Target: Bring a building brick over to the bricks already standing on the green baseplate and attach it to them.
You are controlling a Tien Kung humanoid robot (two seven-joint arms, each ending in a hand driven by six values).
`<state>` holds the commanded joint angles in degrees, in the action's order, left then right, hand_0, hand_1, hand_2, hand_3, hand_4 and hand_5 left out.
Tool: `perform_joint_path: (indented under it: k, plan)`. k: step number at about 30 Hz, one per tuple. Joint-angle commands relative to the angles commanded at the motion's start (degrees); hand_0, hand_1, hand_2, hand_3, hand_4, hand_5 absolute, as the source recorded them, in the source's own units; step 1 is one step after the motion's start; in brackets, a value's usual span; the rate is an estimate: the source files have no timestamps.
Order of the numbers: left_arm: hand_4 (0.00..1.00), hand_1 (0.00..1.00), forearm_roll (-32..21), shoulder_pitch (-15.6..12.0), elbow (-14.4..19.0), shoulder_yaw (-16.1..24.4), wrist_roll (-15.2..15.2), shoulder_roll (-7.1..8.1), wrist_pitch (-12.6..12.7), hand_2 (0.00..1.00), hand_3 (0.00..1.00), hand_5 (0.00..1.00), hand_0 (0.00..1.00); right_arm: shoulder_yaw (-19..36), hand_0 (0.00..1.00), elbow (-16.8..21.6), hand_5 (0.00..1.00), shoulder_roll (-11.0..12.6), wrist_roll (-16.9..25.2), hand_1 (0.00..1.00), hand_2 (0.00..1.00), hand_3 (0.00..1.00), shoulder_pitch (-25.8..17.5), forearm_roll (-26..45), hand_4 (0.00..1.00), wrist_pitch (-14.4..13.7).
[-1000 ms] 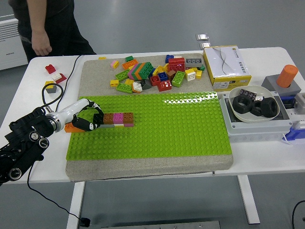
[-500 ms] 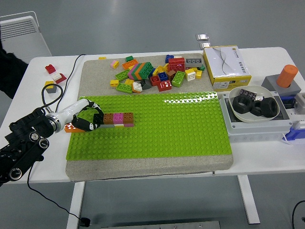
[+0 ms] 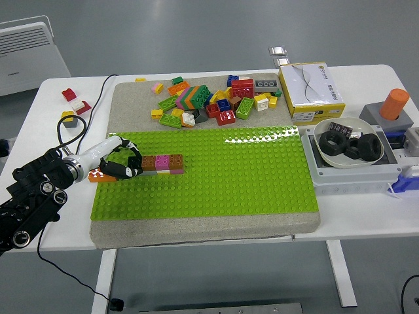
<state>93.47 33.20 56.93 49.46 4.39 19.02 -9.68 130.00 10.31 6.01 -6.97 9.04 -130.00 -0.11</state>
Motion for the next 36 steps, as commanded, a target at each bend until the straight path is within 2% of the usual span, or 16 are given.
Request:
perform_joint_path:
  k: [2, 20, 21, 22, 26, 27, 29, 32, 33, 36]
  plan:
    - [0.872, 0.945, 0.0, 0.0, 0.0, 0.0, 0.0, 0.02, -0.1, 0.916, 0.604, 0.182, 0.914, 0.0, 0.671, 0.0, 0.957, 0.0, 0.0, 0.623, 0.618, 0.7, 0.0, 0.0, 0.74, 0.0]
    - [0.889, 0.948, 0.3, 0.0, 0.6, 0.6, -0.6, 0.13, 0.1, 0.923, 0.627, 0.164, 0.91, 0.0, 0.671, 0.0, 0.953, 0.0, 0.0, 0.622, 0.618, 0.699, 0.0, 0.0, 0.739, 0.1]
    - [0.897, 0.946, 0.4, 0.0, 0.8, 0.8, -0.7, 0.14, 0.1, 0.925, 0.688, 0.154, 0.908, 0.0, 0.67, 0.0, 0.951, 0.0, 0.0, 0.621, 0.616, 0.698, 0.0, 0.0, 0.738, 0.1]
    - [0.897, 0.946, 0.5, -0.1, 1.1, 1.1, -0.7, 0.17, 0.1, 0.925, 0.688, 0.154, 0.908, 0.0, 0.67, 0.0, 0.951, 0.0, 0.0, 0.621, 0.616, 0.698, 0.0, 0.0, 0.738, 0.1]
    - [0.897, 0.946, 1.1, -1.1, 3.3, 3.9, -0.9, -0.33, 0.1, 0.925, 0.688, 0.154, 0.908, 0.0, 0.67, 0.1, 0.951, 0.0, 0.1, 0.621, 0.616, 0.698, -0.2, 0.0, 0.738, 0.1]
    - [0.937, 0.947, 1.7, -1.8, 4.5, 5.4, -0.8, -1.0, 0.2, 0.928, 0.745, 0.191, 0.91, 0.0, 0.67, 0.1, 0.952, 0.0, 0.2, 0.622, 0.617, 0.698, -0.2, 0.0, 0.738, 0.1]
    - [0.937, 0.947, 2.9, -3.4, 6.6, 7.7, -0.3, -2.36, 0.3, 0.928, 0.745, 0.191, 0.91, 0.0, 0.67, 0.2, 0.952, 0.0, 0.2, 0.622, 0.617, 0.698, -0.3, 0.0, 0.738, 0.2]
    - [0.937, 0.947, 6.3, -7.1, 11.2, 12.2, 1.9, -4.82, 0.7, 0.928, 0.745, 0.191, 0.91, 0.0, 0.67, 0.4, 0.952, -0.1, 0.1, 0.622, 0.617, 0.698, -0.7, 0.0, 0.738, 0.3]
    - [0.998, 0.946, 7.2, -8.1, 12.6, 13.3, 2.5, -5.2, 0.8, 0.926, 0.68, 0.42, 0.924, 0.0, 0.67, 0.4, 0.951, -0.1, 0.1, 0.621, 0.61, 0.7, -0.8, 0.0, 0.738, 0.3]
    - [0.998, 0.946, 10.8, -11.8, 17.0, 16.8, 3.8, -5.46, 2.0, 0.926, 0.68, 0.42, 0.924, 0.0, 0.67, 0.5, 0.951, 0.0, 0.0, 0.621, 0.61, 0.7, -1.1, 0.0, 0.738, 0.4]
